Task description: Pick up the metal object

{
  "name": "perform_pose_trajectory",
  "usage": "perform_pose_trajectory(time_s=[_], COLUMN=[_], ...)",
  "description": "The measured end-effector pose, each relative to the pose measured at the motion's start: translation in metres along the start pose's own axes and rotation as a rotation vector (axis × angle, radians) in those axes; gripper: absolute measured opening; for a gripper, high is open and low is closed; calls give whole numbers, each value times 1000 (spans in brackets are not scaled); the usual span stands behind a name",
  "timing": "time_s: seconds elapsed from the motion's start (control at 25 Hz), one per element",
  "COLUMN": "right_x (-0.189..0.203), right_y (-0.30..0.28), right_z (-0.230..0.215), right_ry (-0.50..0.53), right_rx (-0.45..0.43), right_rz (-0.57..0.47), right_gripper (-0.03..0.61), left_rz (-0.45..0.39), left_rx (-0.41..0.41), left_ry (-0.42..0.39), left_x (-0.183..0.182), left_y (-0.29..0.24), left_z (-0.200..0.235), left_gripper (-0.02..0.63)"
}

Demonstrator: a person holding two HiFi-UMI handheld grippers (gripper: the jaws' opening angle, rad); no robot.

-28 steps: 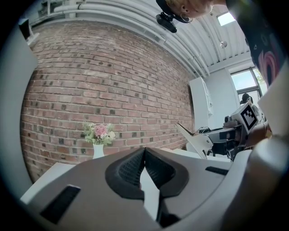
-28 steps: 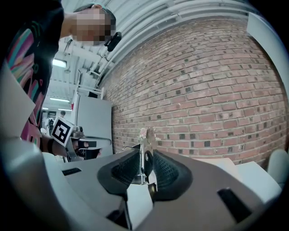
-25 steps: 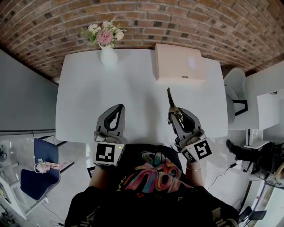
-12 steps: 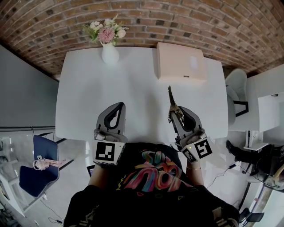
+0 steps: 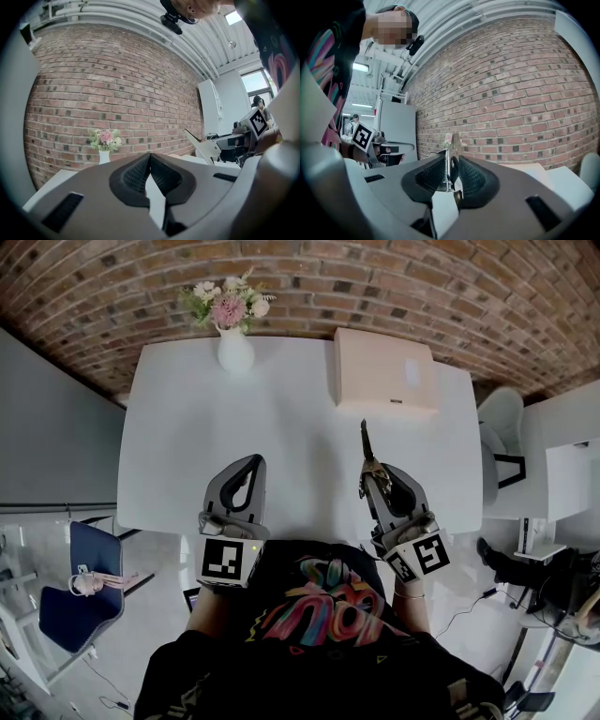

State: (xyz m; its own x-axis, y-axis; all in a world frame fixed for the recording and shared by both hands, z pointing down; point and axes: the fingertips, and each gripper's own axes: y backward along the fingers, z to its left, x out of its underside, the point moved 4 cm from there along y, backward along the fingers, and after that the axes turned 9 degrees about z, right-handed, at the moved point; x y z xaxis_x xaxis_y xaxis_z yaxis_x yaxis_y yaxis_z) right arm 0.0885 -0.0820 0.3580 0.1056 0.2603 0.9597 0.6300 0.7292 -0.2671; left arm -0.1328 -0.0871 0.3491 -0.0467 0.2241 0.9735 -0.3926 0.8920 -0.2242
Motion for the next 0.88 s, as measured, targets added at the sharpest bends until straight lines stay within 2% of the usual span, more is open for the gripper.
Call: perform_pose_trajectory(time_s=[0.88], right_x=[-1], right_y=[-6], right_z=[6], right_ry=[2], right_rx=[-17], right_rz=[4], right_gripper=[112], left_rz=[5], left_rx=[-6], left_ry=[-7], left_x=[1], left_y=[6], left_z=[10], left_gripper=[25])
